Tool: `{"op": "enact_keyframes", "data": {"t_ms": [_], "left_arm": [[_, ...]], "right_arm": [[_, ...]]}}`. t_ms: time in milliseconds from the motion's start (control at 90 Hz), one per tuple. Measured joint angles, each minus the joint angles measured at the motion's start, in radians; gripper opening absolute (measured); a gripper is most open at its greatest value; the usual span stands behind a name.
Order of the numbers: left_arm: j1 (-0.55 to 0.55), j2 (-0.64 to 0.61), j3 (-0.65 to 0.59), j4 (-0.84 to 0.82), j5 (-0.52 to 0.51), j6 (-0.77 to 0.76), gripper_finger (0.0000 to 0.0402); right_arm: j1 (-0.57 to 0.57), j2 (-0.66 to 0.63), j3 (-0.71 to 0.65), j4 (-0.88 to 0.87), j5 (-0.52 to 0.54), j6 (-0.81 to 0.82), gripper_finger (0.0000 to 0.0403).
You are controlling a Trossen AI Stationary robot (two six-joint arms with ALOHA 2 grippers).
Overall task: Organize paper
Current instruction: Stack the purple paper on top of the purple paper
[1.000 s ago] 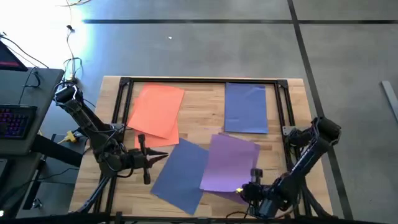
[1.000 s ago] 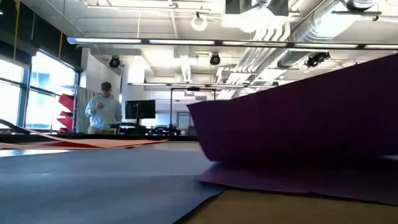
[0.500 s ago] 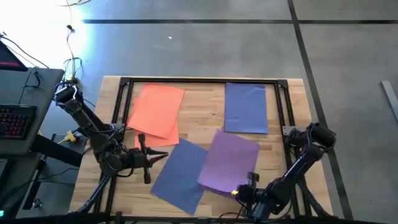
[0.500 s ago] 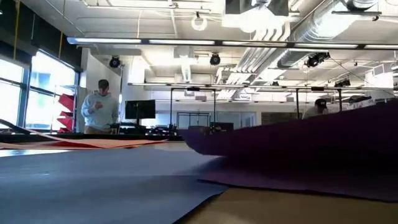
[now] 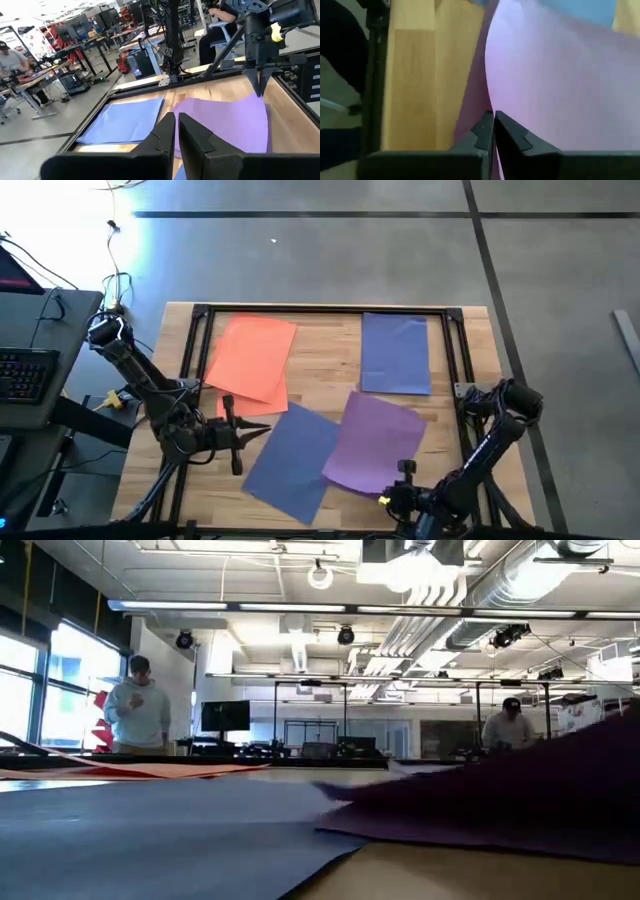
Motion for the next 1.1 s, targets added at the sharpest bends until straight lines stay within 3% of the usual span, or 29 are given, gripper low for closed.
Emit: {"op": "enact_keyframes", "data": {"t_ms": [244,356,433,600,733,911,1100], "left_arm": [[0.005,0.0,0.0,0.001,0.0,0.0,0.0],[0.006,0.0,0.0,0.001,0.0,0.0,0.0],[0.007,0.0,0.0,0.001,0.0,0.008,0.0],[0.007,0.0,0.0,0.001,0.0,0.009,0.0],[0.007,0.0,0.0,0.001,0.0,0.009,0.0],[0.007,0.0,0.0,0.001,0.0,0.009,0.0],[0.008,0.0,0.0,0.001,0.0,0.008,0.0]], "right_arm": [[-0.119,0.0,0.0,0.318,0.023,-0.393,0.0],[-0.156,0.0,0.0,0.503,-0.065,-0.527,0.0],[-0.166,0.0,0.0,0.548,-0.151,-0.517,0.0],[-0.118,0.0,0.0,0.38,-0.302,-0.267,0.0],[-0.042,0.0,0.0,0.147,-0.342,-0.135,0.0],[0.022,0.0,0.0,-0.106,-0.268,-0.006,0.0],[-0.005,0.0,0.0,-0.05,-0.164,-0.058,0.0]]}}
